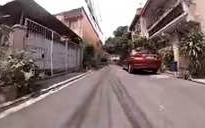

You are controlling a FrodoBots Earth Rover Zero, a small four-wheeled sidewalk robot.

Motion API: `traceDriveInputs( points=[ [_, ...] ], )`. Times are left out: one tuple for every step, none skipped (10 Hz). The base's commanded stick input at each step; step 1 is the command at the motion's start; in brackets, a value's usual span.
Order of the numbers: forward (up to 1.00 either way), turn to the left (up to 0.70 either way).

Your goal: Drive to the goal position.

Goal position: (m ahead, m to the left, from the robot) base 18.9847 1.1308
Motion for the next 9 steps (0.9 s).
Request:
traceDriveInputs(
  points=[
    [1.0,0.0],
    [1.0,0.0],
    [1.0,0.0],
    [1.0,0.0],
    [1.0,-0.02],
    [1.0,-0.05],
    [1.0,-0.05],
    [1.0,-0.04],
    [1.0,-0.04]
  ],
)
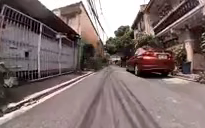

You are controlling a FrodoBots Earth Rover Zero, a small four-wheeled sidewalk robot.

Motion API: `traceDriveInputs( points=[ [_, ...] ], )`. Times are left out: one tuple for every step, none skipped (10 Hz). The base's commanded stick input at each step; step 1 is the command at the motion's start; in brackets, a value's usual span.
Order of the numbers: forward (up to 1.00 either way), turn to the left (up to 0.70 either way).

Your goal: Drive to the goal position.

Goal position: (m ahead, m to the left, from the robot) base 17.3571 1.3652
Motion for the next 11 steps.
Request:
traceDriveInputs(
  points=[
    [1.0,-0.03],
    [1.0,-0.02],
    [1.0,-0.01],
    [1.0,0.0],
    [1.0,0.0],
    [1.0,0.0],
    [1.0,0.0],
    [1.0,0.0],
    [1.0,0.0],
    [1.0,0.0],
    [1.0,0.0]
  ],
)
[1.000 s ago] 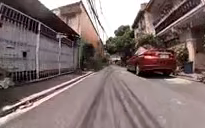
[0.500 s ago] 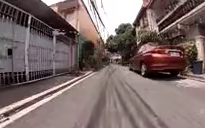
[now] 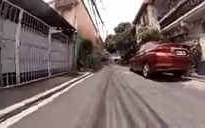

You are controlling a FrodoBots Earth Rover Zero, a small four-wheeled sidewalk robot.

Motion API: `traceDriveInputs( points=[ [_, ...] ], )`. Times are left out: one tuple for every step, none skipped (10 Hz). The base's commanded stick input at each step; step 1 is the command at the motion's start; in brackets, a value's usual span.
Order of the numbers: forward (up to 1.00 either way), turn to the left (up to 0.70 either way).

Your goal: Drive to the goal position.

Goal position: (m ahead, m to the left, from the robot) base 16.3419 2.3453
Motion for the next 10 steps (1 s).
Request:
traceDriveInputs(
  points=[
    [1.0,0.0],
    [1.0,0.0],
    [1.0,0.0],
    [1.0,-0.37],
    [1.0,-0.4],
    [1.0,-0.3],
    [1.0,-0.18],
    [1.0,-0.05],
    [1.0,0.0],
    [1.0,0.0]
  ],
)
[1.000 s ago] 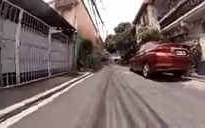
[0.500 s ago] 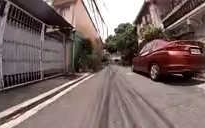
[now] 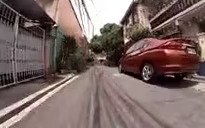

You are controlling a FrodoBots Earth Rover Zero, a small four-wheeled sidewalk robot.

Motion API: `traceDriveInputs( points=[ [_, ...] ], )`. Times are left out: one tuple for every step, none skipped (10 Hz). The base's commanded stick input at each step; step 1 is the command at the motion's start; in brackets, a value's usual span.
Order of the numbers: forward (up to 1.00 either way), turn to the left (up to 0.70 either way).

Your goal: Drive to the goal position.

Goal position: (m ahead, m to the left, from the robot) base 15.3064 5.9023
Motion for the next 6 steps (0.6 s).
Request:
traceDriveInputs(
  points=[
    [1.0,0.0],
    [1.0,0.0],
    [1.0,0.0],
    [1.0,0.0],
    [1.0,0.0],
    [1.0,0.0]
  ],
)
